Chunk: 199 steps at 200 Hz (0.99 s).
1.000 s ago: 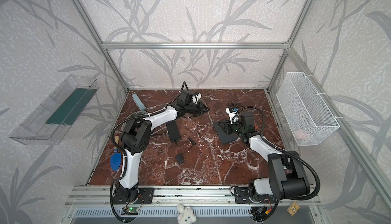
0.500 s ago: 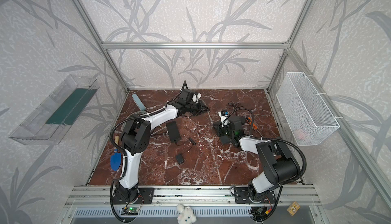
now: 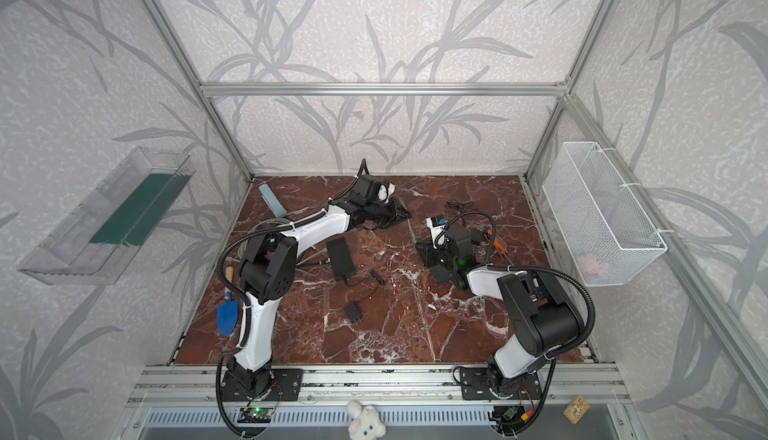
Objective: Insert the plug into the switch port
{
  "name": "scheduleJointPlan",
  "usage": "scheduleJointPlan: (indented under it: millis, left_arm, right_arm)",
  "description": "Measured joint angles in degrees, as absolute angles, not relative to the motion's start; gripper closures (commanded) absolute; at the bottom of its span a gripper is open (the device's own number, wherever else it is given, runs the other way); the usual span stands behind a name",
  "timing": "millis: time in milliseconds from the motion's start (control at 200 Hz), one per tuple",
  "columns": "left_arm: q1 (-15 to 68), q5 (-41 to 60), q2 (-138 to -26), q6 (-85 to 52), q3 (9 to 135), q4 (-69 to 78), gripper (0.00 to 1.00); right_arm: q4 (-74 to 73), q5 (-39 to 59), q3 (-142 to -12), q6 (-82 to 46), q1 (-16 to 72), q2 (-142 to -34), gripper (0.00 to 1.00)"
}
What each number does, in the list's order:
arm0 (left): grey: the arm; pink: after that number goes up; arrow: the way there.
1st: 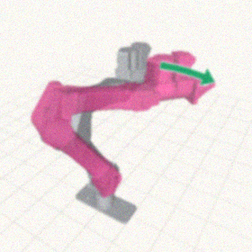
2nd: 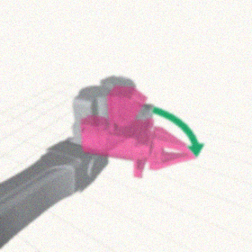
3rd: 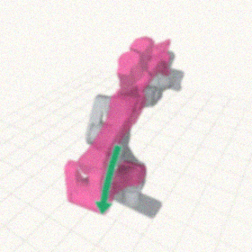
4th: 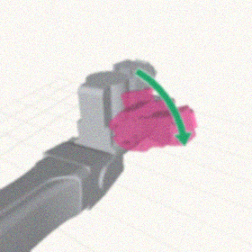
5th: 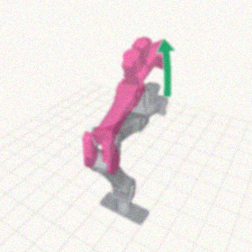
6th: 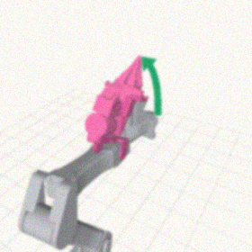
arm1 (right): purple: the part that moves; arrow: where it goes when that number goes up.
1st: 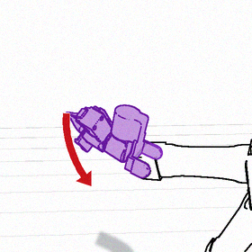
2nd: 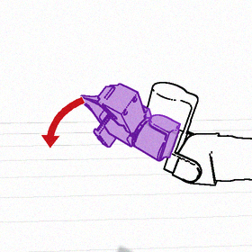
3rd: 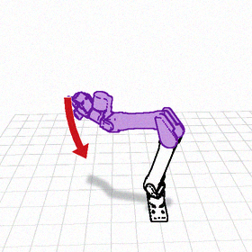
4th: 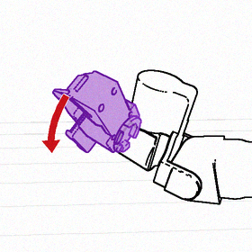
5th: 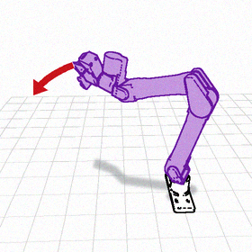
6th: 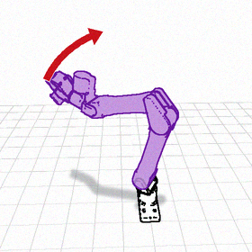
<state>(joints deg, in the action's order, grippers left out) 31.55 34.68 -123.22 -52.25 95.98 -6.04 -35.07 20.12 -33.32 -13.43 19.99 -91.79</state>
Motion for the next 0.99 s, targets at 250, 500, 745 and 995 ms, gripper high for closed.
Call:
scheduleJointPlan:
  millis: [250,500,745,995]
  left_arm:
    - [31.55,34.35,-123.22,-52.75,96.29,-6.00,0.87]
    - [31.55,34.28,-123.22,-52.75,96.29,-6.00,0.87]
    - [31.86,34.28,-123.22,-52.75,96.29,-6.02,0.88]
    - [32.05,34.11,-123.22,-53.19,96.27,-5.96,0.88]
  right_arm:
    - [-34.85,19.77,-30.87,-13.43,20.75,-90.08,0.71]
    - [-33.76,18.63,-32.23,-12.32,20.80,-86.96,0.71]
    - [-33.10,19.00,-34.96,-11.99,20.80,-86.96,0.80]
    - [-30.92,19.68,-36.03,-11.27,20.80,-87.07,0.76]
